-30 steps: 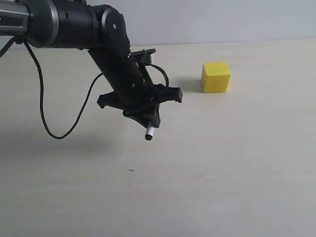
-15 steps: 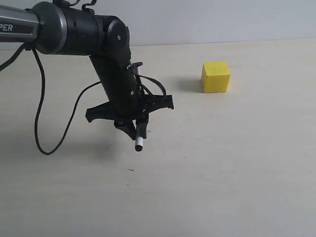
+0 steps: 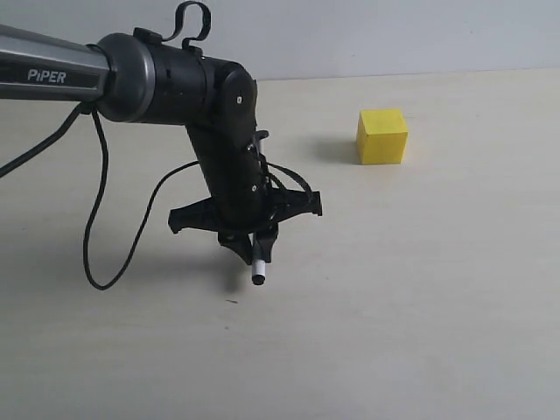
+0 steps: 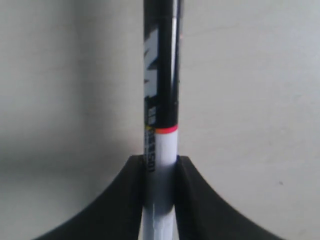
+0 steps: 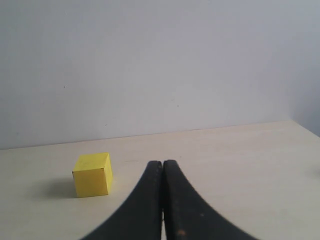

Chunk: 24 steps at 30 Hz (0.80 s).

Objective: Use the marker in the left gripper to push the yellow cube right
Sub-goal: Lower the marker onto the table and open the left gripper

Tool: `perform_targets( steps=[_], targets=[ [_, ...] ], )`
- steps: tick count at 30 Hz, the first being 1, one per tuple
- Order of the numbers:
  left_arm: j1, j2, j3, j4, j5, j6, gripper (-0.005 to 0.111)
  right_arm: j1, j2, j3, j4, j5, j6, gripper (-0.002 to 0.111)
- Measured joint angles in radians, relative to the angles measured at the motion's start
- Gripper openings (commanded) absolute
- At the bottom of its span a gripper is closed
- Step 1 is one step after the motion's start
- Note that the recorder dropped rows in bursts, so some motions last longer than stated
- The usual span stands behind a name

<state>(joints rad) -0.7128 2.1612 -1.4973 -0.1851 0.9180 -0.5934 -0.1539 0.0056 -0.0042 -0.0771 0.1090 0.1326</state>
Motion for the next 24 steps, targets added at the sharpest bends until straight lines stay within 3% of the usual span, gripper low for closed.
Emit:
perform_targets(
  steps=[24],
  targets=[
    [0.000,0.018,0.000,-0.008,-0.009,-0.012,0.000,0.000,0.000,0.000,0.000,0.000,0.000,0.000]
  ],
)
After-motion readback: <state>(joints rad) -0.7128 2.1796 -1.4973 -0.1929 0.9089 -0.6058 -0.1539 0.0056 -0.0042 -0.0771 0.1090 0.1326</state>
